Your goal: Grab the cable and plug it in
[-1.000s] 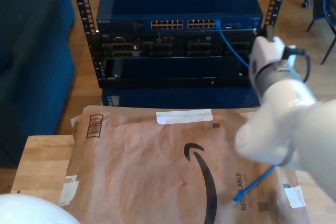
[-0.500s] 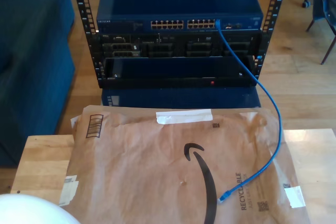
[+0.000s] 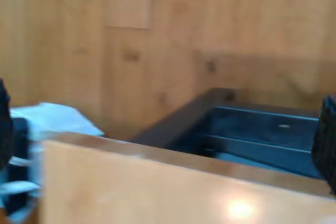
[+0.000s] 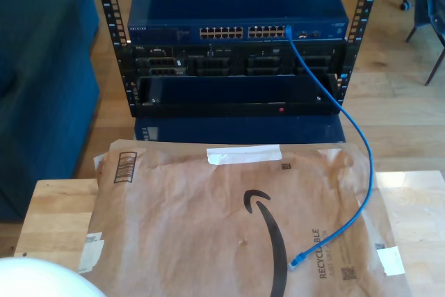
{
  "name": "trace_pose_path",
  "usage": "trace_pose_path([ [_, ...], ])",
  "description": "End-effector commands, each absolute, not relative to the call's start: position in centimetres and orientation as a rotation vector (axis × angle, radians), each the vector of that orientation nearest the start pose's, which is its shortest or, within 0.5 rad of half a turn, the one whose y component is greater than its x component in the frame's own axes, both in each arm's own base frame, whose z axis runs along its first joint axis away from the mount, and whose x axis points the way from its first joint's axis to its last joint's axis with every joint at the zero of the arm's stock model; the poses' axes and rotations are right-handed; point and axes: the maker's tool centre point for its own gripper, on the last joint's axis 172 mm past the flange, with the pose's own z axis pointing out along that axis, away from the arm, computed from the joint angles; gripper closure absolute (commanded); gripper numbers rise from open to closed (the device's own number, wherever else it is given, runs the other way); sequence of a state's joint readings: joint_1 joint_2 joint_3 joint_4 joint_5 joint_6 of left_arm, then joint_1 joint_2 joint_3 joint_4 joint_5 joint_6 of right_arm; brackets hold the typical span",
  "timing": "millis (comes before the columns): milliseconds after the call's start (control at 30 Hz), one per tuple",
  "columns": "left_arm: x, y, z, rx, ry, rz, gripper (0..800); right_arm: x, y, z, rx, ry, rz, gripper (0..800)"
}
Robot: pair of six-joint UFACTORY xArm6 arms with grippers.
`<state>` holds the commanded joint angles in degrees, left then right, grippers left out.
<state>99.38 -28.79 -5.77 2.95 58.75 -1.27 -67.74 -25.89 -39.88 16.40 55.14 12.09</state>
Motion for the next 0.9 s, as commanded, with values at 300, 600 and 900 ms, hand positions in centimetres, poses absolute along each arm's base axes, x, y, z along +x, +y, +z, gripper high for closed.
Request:
trace_pose_path([
  [300, -3.0, 12.4, 2.8, 1.836, 2.134, -0.436, 0, 9.8, -30.4, 20.7, -2.236, 2.055, -0.024, 7],
  [600, -3.0, 12.4, 2.8, 1.836, 2.134, -0.436, 0, 5.2, -22.6, 14.7, -2.187, 2.086, 0.111, 7],
  [900, -3.0, 12.4, 2.8, 1.836, 2.134, -0.436, 0, 2.8, -19.5, 9.2, -2.138, 2.135, 0.167, 3],
])
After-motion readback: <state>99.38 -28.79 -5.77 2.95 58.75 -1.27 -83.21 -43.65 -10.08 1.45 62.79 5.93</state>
